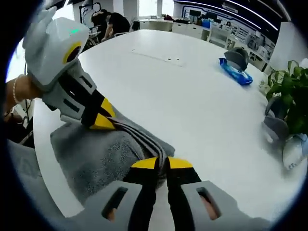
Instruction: Fold the towel on the table until its edges align and the towel forms a compact rectangular stack.
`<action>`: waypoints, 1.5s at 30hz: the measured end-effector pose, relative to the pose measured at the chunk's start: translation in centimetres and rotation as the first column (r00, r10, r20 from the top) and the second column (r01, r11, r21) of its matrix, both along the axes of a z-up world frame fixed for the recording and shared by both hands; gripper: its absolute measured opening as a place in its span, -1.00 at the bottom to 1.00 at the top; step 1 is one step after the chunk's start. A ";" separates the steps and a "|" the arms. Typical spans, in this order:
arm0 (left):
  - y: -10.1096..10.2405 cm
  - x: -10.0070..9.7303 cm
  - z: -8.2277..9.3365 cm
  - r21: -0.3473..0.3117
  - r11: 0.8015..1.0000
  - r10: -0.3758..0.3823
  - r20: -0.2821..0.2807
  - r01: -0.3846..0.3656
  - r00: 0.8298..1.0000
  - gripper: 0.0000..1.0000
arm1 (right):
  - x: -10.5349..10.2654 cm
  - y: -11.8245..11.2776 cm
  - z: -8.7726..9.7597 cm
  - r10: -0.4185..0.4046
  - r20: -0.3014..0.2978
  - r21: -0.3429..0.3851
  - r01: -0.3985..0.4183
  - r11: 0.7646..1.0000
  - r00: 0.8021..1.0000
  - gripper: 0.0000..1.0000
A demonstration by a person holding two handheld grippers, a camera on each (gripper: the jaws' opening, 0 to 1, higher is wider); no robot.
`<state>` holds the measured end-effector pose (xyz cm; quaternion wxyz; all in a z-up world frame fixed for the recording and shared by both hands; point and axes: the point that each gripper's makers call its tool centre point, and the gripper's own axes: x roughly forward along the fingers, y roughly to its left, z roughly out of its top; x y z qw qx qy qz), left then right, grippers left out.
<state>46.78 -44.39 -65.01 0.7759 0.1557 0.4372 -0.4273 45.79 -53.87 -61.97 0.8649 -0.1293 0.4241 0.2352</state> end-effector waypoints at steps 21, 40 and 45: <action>1.0 0.1 1.7 -0.048 0.999 0.018 0.041 -0.016 0.999 -0.79 | -7.0 3.1 -3.1 0.082 0.011 -0.060 -0.081 0.995 0.997 -1.00; 3.4 -7.1 3.3 -0.022 0.999 0.041 0.158 -0.038 0.987 -0.82 | -7.1 3.2 -3.2 0.021 -0.058 -0.080 -0.026 0.996 0.998 -1.00; 4.1 -7.2 0.9 0.075 0.997 -0.020 0.213 0.004 0.977 -0.85 | -6.7 4.0 -3.3 0.045 -0.058 -0.101 -0.051 0.994 0.997 -1.00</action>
